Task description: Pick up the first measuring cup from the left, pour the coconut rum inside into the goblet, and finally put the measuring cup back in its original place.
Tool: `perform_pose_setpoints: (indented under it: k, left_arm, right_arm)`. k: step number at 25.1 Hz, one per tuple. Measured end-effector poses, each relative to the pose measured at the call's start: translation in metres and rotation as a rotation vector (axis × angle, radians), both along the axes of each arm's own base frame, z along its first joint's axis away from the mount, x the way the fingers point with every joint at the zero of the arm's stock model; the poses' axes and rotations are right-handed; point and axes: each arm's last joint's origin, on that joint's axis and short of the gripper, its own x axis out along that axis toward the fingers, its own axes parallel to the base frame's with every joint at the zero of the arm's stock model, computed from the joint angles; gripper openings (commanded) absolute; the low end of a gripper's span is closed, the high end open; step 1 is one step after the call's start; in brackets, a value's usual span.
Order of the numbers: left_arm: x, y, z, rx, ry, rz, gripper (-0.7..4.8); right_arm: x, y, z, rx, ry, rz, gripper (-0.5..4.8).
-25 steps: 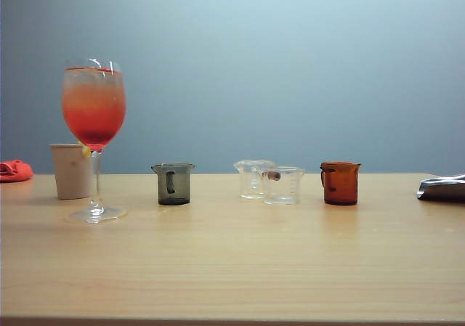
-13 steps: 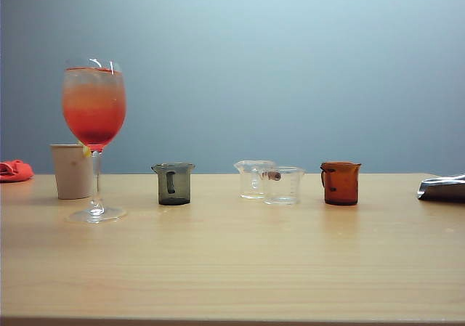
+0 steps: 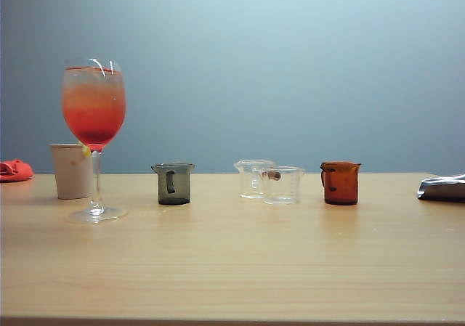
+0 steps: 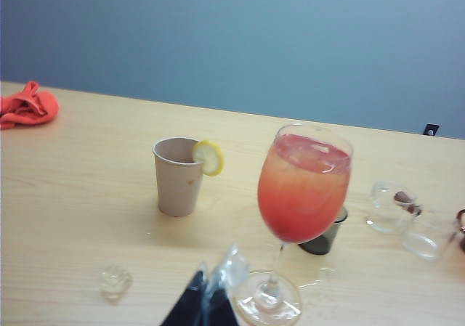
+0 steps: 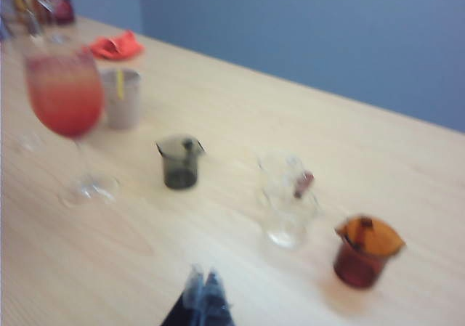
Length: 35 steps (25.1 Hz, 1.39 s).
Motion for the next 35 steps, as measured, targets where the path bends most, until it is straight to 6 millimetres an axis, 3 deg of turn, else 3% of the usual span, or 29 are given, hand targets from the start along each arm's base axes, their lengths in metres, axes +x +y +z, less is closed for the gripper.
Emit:
perform_pose_setpoints:
  k: [4,16,35]
  left_arm:
    - [0.012,0.000,-0.021,0.011,0.003,0.001,-0.05]
    - [0.026,0.004,-0.057,0.011,0.013,0.111,-0.05]
    - [0.031,0.000,-0.070,0.034,-0.023,0.089,-0.05]
  right_arm:
    - [0.000,-0.001,-0.022,-0.041,0.046,-0.004,-0.01]
    - [-0.002,0.001,-0.026,-0.005,0.124,0.079,-0.01]
    - [-0.002,0.001,-0.026,-0.004,0.124,0.079,-0.01]
